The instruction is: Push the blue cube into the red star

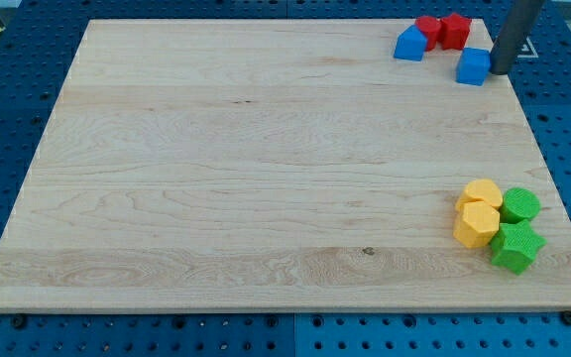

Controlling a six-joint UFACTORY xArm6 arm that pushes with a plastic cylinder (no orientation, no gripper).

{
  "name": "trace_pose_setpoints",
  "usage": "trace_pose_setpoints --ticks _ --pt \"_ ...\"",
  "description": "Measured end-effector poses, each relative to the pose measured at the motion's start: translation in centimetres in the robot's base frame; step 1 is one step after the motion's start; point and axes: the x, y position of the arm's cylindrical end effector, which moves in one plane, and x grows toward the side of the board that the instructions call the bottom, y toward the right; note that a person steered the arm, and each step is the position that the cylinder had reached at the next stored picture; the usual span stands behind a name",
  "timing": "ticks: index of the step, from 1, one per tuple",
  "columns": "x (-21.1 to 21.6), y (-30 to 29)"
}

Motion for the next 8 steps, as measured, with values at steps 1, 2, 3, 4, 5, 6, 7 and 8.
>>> trace_pose_setpoints --ticks 1,2,3,4,5,6,7,8 --pt "0.0 -0.2" --pt "0.0 -0.2" --pt "0.0 -0.2" --pt "0.0 -1.0" --pt "0.0 -1.5" --pt "0.0 -1.0" --pt "1.2 0.9" --pt "4.6 0.9"
